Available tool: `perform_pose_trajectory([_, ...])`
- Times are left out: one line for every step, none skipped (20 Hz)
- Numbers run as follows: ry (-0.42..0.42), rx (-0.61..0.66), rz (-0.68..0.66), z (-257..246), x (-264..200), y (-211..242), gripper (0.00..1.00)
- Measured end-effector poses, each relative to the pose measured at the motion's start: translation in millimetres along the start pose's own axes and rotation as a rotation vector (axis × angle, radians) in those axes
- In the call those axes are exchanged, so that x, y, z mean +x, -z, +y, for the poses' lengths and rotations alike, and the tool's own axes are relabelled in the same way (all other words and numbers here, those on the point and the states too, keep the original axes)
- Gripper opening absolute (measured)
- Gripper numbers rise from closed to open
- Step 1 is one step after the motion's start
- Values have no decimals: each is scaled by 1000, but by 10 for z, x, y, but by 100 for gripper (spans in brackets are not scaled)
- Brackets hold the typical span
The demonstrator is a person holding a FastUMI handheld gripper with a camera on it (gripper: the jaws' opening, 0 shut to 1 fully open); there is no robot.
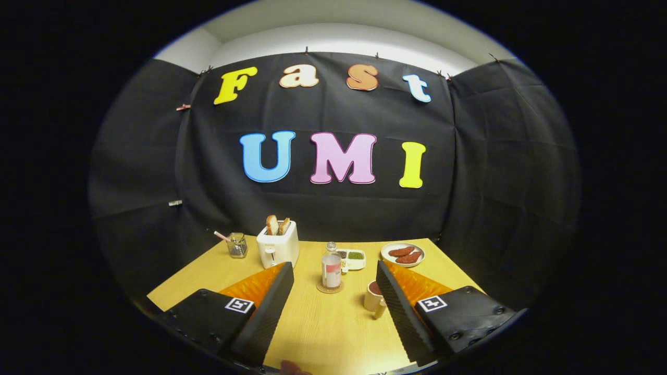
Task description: Take the bottle from table, then pour the juice into the cup, finally place the bottle on the coaster
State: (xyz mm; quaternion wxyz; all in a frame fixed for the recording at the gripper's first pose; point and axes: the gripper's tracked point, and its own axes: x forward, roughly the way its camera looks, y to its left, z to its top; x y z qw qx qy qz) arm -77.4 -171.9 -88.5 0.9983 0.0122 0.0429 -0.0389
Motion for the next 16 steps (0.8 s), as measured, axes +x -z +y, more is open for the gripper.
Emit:
perform_pose_trajectory([-7,-4,1,48,-116,4,98])
perform_pose_trajectory([-9,-5,1,74,-236,10,98])
perform_pose_trajectory([-10,-5,2,105,-345,20,98])
perform_pose_trajectory([-14,0,0,148,-453,18,97])
perform_pose_trajectory([-26,7,0,208,-547,11,97])
perform_pose_trajectory([-40,13,1,265,-630,17,97])
perform_pose_trajectory([-52,11,0,300,-693,18,97])
perform_pose_trajectory([-59,5,5,316,-740,20,97])
perform_pose_trajectory([-71,-4,7,326,-772,24,97])
perform_pose_trajectory([-83,-17,8,349,-792,19,97])
perform_pose_trajectory([-89,-34,5,347,-808,8,97])
perform_pose_trajectory([-100,-41,1,351,-818,-3,97])
perform_pose_trajectory([-113,-43,12,366,-814,31,97])
perform_pose_trajectory([-133,-40,11,388,-827,45,97])
perform_pose_trajectory([-147,-38,6,412,-833,16,97])
perform_pose_trajectory([-153,-40,8,406,-837,21,97])
